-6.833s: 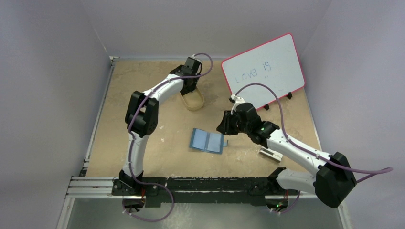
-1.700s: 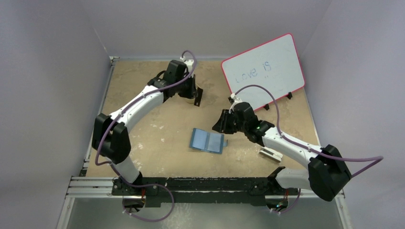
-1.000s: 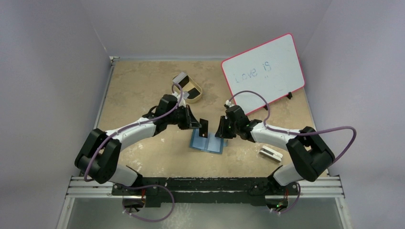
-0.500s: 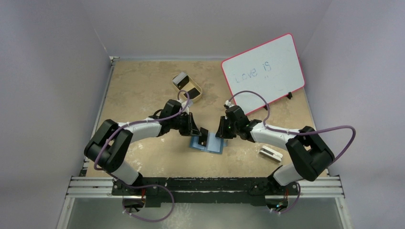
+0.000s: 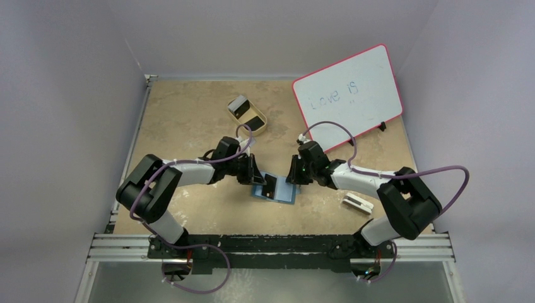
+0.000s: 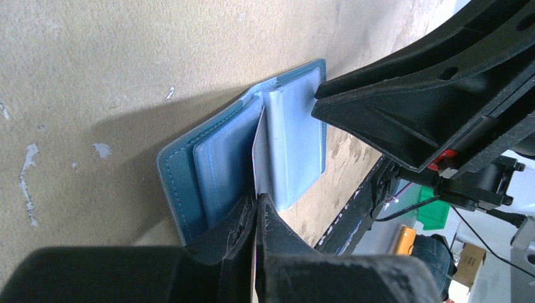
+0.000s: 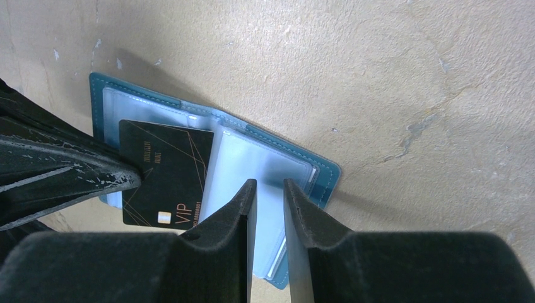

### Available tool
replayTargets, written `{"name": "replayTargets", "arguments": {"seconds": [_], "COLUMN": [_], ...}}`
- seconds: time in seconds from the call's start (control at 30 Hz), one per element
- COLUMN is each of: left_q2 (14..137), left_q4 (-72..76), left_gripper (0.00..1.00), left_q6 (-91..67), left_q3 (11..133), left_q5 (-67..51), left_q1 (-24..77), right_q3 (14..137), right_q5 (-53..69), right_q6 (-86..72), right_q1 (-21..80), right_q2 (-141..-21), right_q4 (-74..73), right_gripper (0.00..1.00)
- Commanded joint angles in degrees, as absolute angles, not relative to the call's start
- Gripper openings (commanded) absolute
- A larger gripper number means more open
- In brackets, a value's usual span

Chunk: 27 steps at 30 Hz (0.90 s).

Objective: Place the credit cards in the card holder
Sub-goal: Insert the credit card into the card holder.

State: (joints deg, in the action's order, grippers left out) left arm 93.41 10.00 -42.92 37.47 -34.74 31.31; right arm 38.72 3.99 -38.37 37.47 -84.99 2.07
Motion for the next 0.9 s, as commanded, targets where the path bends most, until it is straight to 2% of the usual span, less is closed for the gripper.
{"name": "replayTargets", "arguments": {"seconds": [0.0, 0.37, 0.87], "left_q2": [92.7, 87.2, 95.8], "left_q4": [14.2, 11.1, 22.7], "left_gripper": [0.0, 0.0, 0.0], "left_q6": [-43.9, -44.3, -47.6], "left_q3": [36.8, 38.1, 33.7], "left_q5": [-35.6, -33.2, -35.7], "left_q1": [31.6, 32.0, 32.7], "right_q3": [37.9, 38.0, 38.0], "right_q5": [2.9, 2.5, 1.9], "right_q6": [-37.6, -37.6, -38.2], "right_q1": [37.3, 37.3, 37.3], "right_q2": [-84.4, -84.5, -85.0], "right_q4": [3.2, 4.1, 5.0], "right_gripper": [0.24, 0.24, 0.24]}}
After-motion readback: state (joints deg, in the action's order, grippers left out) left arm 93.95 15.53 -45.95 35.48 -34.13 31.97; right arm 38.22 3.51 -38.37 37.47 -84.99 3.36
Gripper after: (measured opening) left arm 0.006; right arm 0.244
